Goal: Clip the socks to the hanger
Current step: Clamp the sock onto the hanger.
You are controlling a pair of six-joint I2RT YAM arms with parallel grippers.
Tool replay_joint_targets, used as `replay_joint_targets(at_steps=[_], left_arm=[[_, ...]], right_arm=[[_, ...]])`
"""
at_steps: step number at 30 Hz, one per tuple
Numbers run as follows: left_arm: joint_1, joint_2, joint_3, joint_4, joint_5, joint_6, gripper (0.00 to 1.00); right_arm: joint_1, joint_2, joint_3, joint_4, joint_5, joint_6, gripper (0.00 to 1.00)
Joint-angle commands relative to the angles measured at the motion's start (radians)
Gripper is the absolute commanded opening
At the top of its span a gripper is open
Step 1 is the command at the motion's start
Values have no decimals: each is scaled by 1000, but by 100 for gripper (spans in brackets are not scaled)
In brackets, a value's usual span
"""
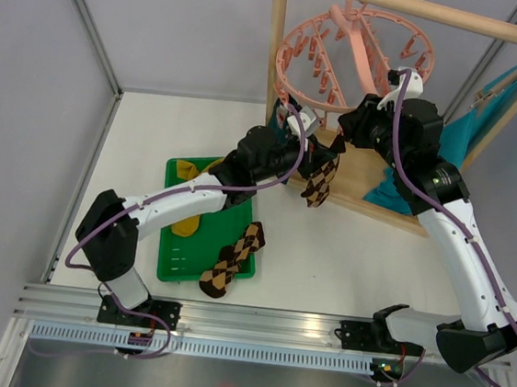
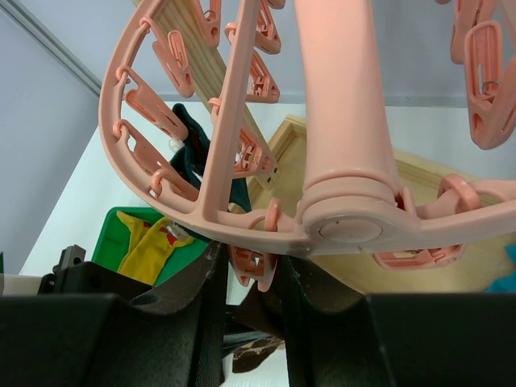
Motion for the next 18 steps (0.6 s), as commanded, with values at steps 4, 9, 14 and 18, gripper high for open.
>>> replay_joint_targets(at_steps=[4, 9, 14, 18], left_arm=[[-11, -1, 3, 46, -43, 44, 2], [-11, -20, -2, 54, -70, 48, 2], [-11, -20, 9, 48, -61, 53, 2], [-11, -21, 6, 49, -52, 53, 2]], right_arm=[[0, 9, 51, 79, 10, 17, 0], [0, 9, 49, 69, 25, 13, 0], [0, 14, 54, 66, 36, 9, 0], [0, 17, 55, 63, 45, 6, 0]])
